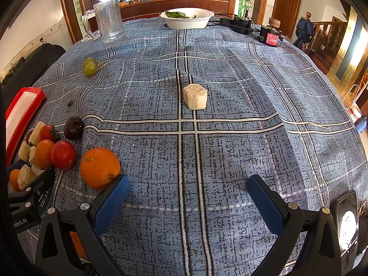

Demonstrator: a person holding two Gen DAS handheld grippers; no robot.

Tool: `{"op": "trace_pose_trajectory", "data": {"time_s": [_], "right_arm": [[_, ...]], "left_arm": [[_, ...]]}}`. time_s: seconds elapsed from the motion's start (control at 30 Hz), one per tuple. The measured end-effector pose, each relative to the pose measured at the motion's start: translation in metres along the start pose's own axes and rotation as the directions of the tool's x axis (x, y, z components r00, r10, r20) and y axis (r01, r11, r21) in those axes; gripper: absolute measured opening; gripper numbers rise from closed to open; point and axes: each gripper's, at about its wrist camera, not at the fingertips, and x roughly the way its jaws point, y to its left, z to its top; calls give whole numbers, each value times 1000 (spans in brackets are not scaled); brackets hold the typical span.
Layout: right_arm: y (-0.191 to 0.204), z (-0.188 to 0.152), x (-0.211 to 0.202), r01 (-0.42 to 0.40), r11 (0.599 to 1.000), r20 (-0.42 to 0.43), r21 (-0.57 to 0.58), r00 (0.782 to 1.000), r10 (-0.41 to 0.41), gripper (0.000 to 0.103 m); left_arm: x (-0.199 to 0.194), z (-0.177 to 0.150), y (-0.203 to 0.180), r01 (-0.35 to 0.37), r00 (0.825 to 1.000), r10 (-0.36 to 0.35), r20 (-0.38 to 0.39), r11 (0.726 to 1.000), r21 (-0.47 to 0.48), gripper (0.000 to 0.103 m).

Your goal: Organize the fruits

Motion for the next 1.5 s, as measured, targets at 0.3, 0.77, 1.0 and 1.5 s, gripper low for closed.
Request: {"op": "trace_pose_trajectory", "data": {"time_s": [0.3,0.77,1.0,1.5], "right_arm": [[2,0,0,3,1000,0,1,1000,-3,103],[-19,-10,-53,-130,991,49,3,990,130,103],[-9,-6,-91,-143,989,161,-45,976,148,103],[-2,-11,-99,-136,989,176,-58,974,144,103]], "left_arm": [[0,0,0,0,1000,0,0,1000,0,103],[-46,1,11,56,998,-56,-7,998,1,103],[-80,15,10,41,993,-45,111,999,34,103],[-91,14,15,41,991,-44,129,999,26,103]]}}
